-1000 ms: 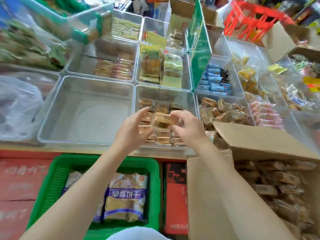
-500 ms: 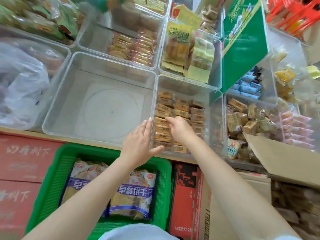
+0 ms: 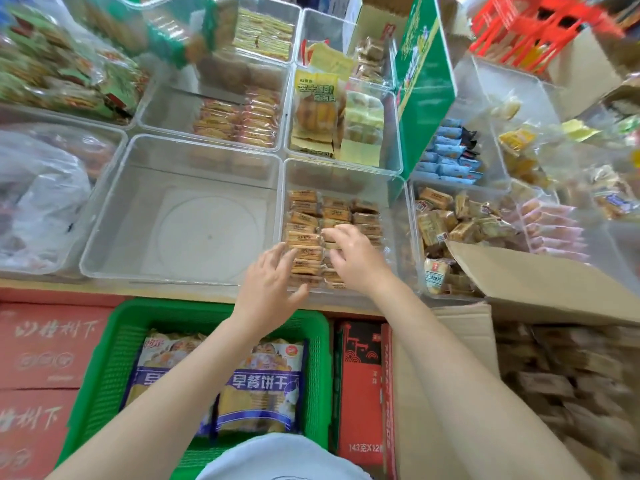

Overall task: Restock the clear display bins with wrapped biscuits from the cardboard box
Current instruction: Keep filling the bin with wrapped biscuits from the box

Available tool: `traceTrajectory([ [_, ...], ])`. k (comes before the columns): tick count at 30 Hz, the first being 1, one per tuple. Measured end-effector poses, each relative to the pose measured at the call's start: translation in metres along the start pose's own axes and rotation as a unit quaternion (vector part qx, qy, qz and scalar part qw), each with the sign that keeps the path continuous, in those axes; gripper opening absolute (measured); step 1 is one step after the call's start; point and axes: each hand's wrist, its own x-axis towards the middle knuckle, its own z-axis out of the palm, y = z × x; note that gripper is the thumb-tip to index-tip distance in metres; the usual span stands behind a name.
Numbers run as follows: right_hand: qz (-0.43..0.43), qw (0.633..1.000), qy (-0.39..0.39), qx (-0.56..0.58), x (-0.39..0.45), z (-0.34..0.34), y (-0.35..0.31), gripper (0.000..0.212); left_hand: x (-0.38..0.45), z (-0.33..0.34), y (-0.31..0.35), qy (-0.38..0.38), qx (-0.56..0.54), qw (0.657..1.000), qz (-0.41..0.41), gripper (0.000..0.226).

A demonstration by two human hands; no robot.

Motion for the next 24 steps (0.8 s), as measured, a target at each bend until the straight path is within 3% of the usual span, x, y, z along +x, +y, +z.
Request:
traceTrajectory([
  [4, -0.012, 0.983, 0.127, 0.13, -0.08, -0.037, 0.015, 0.026, -0.035, 0.005, 0.063, 0.014, -0.071, 0.996, 0.053, 0.047],
  [7, 0.0, 0.958, 0.235, 0.165, -0.148, -0.063, 0.043, 0.021, -0.066, 0.02, 0.124, 0.005, -0.141, 0.985, 0.095, 0.035],
  [9, 0.032, 0.943, 0.288, 0.165, -0.187, -0.078, 0.07, 0.021, -0.086, 0.035, 0.163, -0.003, -0.174, 0.974, 0.145, 0.033],
  [12, 0.1, 0.935, 0.302, 0.158, -0.235, -0.09, 0.117, 0.022, -0.112, 0.061, 0.215, -0.027, -0.191, 0.964, 0.185, 0.045],
  [15, 0.162, 0.951, 0.22, 0.144, -0.267, -0.091, 0.159, 0.021, -0.131, 0.084, 0.25, -0.066, -0.18, 0.971, 0.144, 0.067],
  [18, 0.205, 0.974, 0.033, 0.094, -0.283, -0.081, 0.188, 0.025, -0.138, 0.095, 0.264, -0.111, -0.29, 0.948, 0.071, 0.072],
  [21, 0.218, 0.965, -0.143, 0.04, -0.282, -0.064, 0.209, 0.042, -0.137, 0.099, 0.264, -0.101, -0.333, 0.936, 0.048, 0.074],
  [24, 0.201, 0.96, -0.194, 0.028, -0.27, -0.052, 0.223, 0.055, -0.137, 0.1, 0.259, -0.1, -0.345, 0.932, 0.043, 0.071],
])
